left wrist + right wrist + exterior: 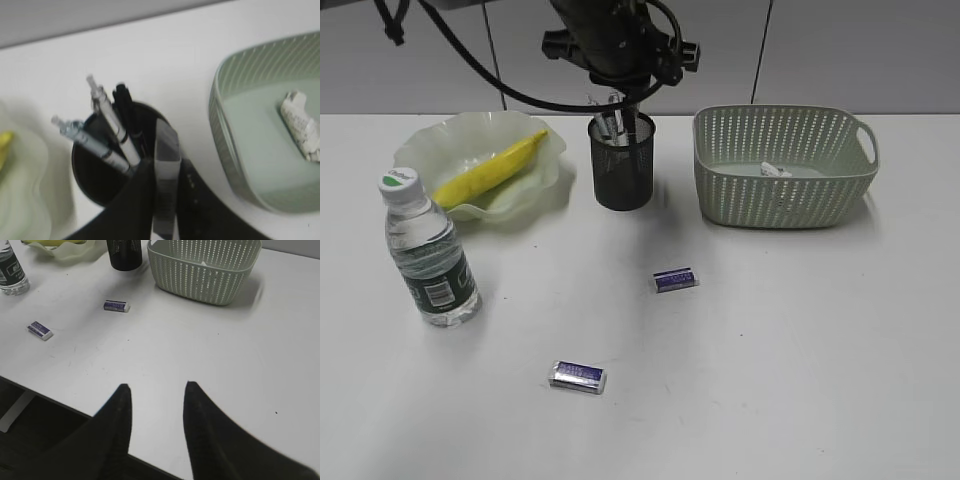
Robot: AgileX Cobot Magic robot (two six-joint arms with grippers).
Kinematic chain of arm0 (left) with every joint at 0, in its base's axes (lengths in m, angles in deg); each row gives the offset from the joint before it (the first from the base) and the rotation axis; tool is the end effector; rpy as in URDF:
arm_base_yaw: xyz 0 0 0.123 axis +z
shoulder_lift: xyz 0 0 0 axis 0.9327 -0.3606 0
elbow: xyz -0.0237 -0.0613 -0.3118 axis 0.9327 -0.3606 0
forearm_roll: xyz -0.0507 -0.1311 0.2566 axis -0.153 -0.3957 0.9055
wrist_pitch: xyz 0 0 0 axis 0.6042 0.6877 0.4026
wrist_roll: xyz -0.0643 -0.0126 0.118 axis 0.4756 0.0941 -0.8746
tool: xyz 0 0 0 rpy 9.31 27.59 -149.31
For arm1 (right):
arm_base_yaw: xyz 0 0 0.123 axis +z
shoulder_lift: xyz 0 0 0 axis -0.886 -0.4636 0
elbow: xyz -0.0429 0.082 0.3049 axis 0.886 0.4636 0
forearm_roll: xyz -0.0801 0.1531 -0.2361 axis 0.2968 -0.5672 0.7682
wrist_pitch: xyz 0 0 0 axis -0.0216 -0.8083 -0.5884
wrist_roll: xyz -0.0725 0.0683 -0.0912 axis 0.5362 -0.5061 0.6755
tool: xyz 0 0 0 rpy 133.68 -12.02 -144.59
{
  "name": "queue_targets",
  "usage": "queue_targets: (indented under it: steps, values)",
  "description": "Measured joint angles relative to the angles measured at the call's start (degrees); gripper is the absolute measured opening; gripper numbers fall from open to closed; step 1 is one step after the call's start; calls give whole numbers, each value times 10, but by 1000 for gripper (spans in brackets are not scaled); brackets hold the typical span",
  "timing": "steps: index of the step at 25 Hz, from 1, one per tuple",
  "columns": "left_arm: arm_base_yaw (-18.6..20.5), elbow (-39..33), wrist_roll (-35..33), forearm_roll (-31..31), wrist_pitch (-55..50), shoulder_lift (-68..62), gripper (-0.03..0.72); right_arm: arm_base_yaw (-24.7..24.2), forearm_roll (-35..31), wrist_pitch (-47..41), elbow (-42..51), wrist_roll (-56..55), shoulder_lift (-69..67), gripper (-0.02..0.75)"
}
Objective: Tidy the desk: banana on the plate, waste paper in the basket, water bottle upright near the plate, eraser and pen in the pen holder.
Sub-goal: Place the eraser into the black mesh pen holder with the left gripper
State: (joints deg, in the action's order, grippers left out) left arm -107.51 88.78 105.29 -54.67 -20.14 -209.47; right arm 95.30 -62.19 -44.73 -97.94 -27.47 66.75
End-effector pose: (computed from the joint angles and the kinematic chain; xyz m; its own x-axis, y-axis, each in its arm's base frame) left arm 0.4766 -0.3450 0.2508 -0.7354 0.1607 -0.6583 0.2715 0.9600 -0.0689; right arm 0.0340 0.0108 0.2836 -0.3911 -0.1600 -0.9063 -0.4600 0.8870 0.0419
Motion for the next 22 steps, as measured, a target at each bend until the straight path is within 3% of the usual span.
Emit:
queue_targets:
  steps: [6, 15, 17, 22]
  values:
    - [23, 3, 0, 12, 107, -29, 80, 0, 0, 0, 0, 0, 0, 288]
    - [58, 3, 0, -8, 142, -82, 97, 0, 0, 0, 0, 0, 0, 288]
    - [58, 3, 0, -21, 151, -83, 149, 0, 0, 0, 0, 0, 0, 288]
    - [58, 3, 0, -19, 167, -83, 361, 0, 0, 0, 0, 0, 0, 288]
